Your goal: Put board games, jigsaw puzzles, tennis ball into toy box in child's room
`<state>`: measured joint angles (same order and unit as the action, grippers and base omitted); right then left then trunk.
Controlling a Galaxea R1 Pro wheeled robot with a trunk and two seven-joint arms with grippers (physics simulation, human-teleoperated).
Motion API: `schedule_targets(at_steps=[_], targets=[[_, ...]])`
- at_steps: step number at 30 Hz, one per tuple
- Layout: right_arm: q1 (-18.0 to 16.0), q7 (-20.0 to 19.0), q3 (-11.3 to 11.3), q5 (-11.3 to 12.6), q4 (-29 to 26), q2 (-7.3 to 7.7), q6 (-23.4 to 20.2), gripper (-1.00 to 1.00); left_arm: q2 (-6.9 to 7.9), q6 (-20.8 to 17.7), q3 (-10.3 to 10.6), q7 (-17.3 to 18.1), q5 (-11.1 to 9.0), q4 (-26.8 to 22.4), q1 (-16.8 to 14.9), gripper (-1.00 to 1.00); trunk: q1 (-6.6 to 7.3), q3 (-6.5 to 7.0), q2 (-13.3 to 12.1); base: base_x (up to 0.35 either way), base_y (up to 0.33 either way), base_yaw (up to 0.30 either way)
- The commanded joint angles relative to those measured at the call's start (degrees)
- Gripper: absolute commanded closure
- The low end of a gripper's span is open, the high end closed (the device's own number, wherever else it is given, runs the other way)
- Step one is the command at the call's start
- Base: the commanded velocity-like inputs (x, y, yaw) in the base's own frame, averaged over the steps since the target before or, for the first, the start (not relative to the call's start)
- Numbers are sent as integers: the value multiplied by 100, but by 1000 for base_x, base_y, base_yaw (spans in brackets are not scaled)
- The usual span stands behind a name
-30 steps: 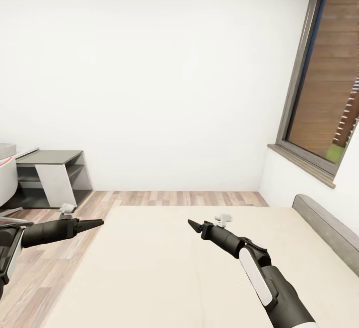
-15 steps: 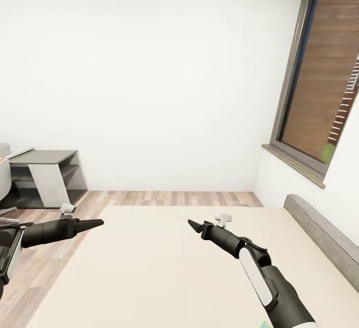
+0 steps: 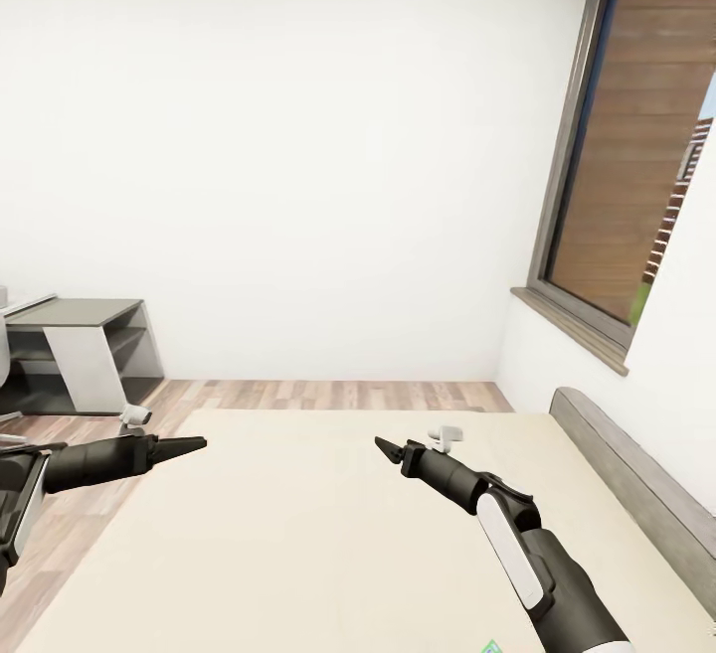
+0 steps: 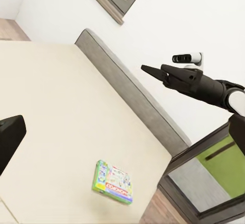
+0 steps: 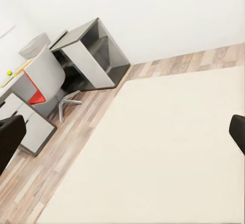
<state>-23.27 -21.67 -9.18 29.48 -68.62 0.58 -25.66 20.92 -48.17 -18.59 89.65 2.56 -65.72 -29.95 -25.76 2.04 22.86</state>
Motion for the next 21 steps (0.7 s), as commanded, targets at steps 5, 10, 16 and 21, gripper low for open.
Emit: schedule_targets(at_steps=[5, 10, 16, 21], targets=[[-2, 5, -5, 40, -8, 4, -27, -100, 0, -61, -6, 35, 28, -2, -2, -100, -3, -3, 6, 0, -245, 0], [-2, 5, -2, 40, -4, 4, -34, -100, 0, -61, -5, 35, 34, -2, -2, -100, -3, -3, 6, 0, -165, 0], [-2, 8, 2, 40, 1, 4, -29, -100, 0, -53, -8, 35, 34, -2, -2, -100, -3, -3, 6, 0, -16, 0], [-2, 43, 11, 43, 15, 1, -25, -100, 0, -45, -10, 35, 34, -2, -2, -100, -3, -3, 6, 0, -2, 0]])
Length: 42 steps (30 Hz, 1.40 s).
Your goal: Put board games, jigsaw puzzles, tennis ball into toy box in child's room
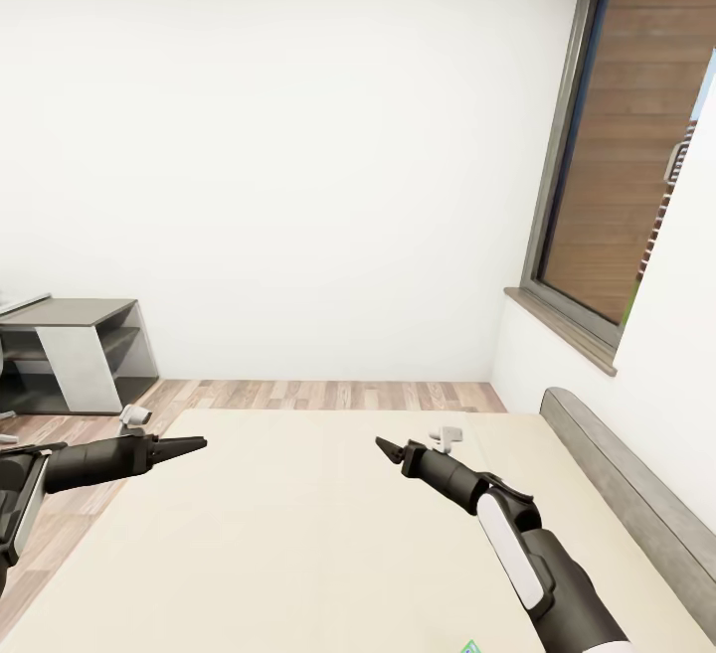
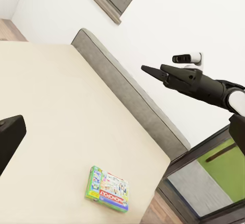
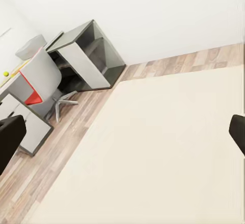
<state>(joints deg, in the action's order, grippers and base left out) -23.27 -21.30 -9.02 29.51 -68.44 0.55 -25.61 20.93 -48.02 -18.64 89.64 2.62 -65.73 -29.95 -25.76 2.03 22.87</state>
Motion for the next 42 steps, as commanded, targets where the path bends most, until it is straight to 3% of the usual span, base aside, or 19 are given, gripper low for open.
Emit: schedule_targets(at_steps=[1, 3, 6, 7, 10, 13, 18, 25, 32, 39, 42], targets=[[-2, 86, -1, 45, 32, 2, -38, -100, -1, -59, -6, 36, 28, -1, -2, -100, -2, -3, 4, 0, 0, 0], [2, 378, 2, 50, 151, 1, -67, -100, -1, -59, -7, 36, 28, -1, -2, -100, -2, -3, 4, 0, 0, 0], [-53, 1543, 5, 74, 580, -1, -108, -100, -1, -53, -8, 36, 28, -1, -2, -100, -2, -3, 4, 0, 0, 0], [-81, 1771, 5, 78, 662, -1, -116, -100, -1, -52, -8, 36, 28, -1, -2, -100, -2, -3, 4, 0, 0, 0], [-362, 3020, 19, 130, 1276, -67, -190, -100, -1, -50, -8, 36, 28, -1, -2, -100, -2, -3, 4, 0, 0, 0], [-722, 3640, 39, 144, 2026, -129, -204, -100, -1, -51, -4, 36, 28, -1, -2, -100, -2, -3, 4, 0, 0, 0], [-1339, 4060, 55, 141, 3247, -162, -213, -100, -36, -98, 8, 36, 22, -7, -2, -100, -2, -3, 4, 0, 0, 0], [-1603, 4734, 58, 141, 3796, -160, -229, -100, -328, -195, 19, 36, 75, -4, -2, -100, -2, -3, 4, 0, 0, 0], [-1628, 4813, 70, 150, 3979, -86, -238, -100, -374, -205, 17, 36, 84, -1, -2, -100, -2, -3, 4, 0, 0, 0], [-1976, 4789, 72, 117, 4885, -56, -280, -100, -381, -208, 18, 36, 81, -3, -3, -100, -2, -3, 4, 0, 0, 0], [-2026, 4765, 69, 90, 5003, -73, -423, -100, -398, -208, 23, 36, 81, -5, -2, -100, -2, -3, 4, 0, 0, 0]])
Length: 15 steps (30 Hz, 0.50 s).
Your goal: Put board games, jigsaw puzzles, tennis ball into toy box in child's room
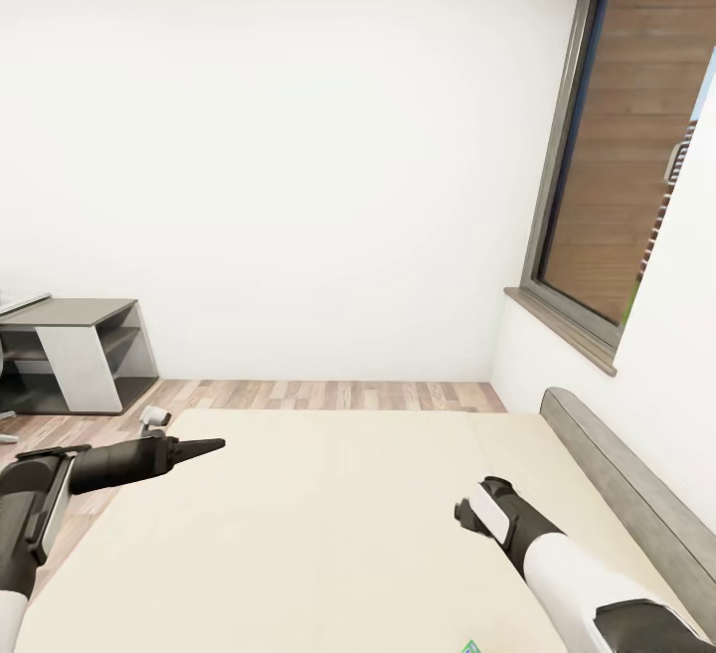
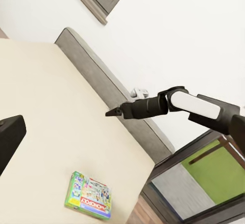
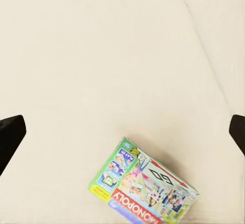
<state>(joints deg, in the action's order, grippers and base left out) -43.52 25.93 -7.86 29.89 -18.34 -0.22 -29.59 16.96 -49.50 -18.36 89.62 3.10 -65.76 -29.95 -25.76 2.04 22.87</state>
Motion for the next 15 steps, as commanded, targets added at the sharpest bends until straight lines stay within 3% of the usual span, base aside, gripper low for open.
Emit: schedule_targets(at_steps=[1, 10, 15], targets=[[-6, 39, -47, 51, 4, 4, -52, -100, -8, -60, -4, 38, 33, -3, -2, -100, -2, -3, 5, 0, 0, 0], [-18, -466, -92, 21, 29, -49, -58, -100, -59, -64, -2, 38, 33, -23, -10, -100, -2, -3, 5, 0, 0, 0], [-17, -562, -107, 18, 25, -5, 127, -100, -46, -73, -18, 38, 38, -21, -11, -100, -2, -3, 5, 0, 0, 0]])
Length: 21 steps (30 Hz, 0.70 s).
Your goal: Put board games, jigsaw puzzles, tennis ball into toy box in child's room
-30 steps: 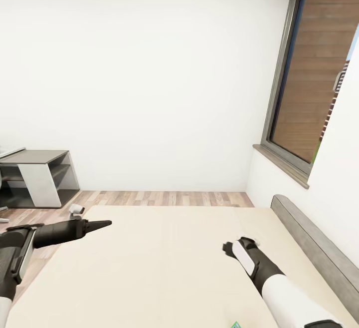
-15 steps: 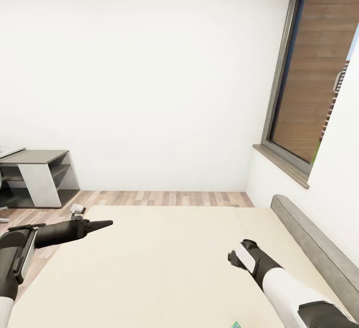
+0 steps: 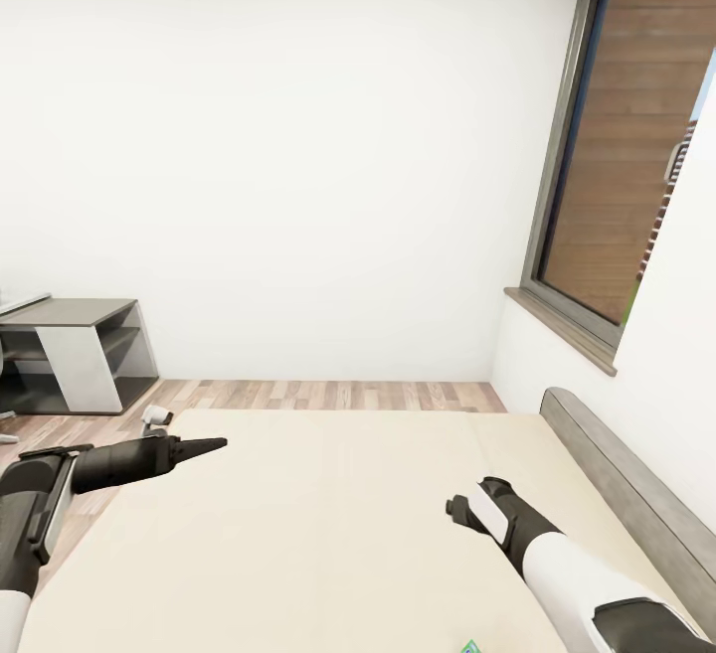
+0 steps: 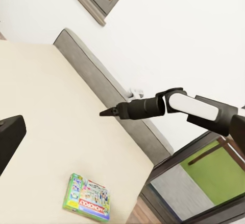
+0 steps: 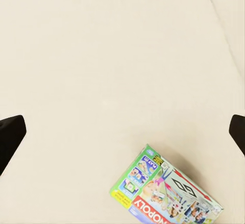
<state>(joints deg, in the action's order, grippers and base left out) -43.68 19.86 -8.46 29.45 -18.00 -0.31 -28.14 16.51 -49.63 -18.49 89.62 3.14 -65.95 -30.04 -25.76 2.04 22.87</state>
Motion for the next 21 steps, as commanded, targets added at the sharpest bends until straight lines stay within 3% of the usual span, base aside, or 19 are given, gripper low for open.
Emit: schedule_targets(at_steps=[1, 21], targets=[[0, 35, -49, 61, -9, 11, 8, -100, -2, -62, -9, 38, 27, 0, -2, -100, -2, -3, 5, 0, 0, 0], [9, 26, -59, 61, -2, -48, 340, -100, -24, -72, 2, 38, -23, -25, -2, -100, -2, -3, 5, 0, 0, 0]])
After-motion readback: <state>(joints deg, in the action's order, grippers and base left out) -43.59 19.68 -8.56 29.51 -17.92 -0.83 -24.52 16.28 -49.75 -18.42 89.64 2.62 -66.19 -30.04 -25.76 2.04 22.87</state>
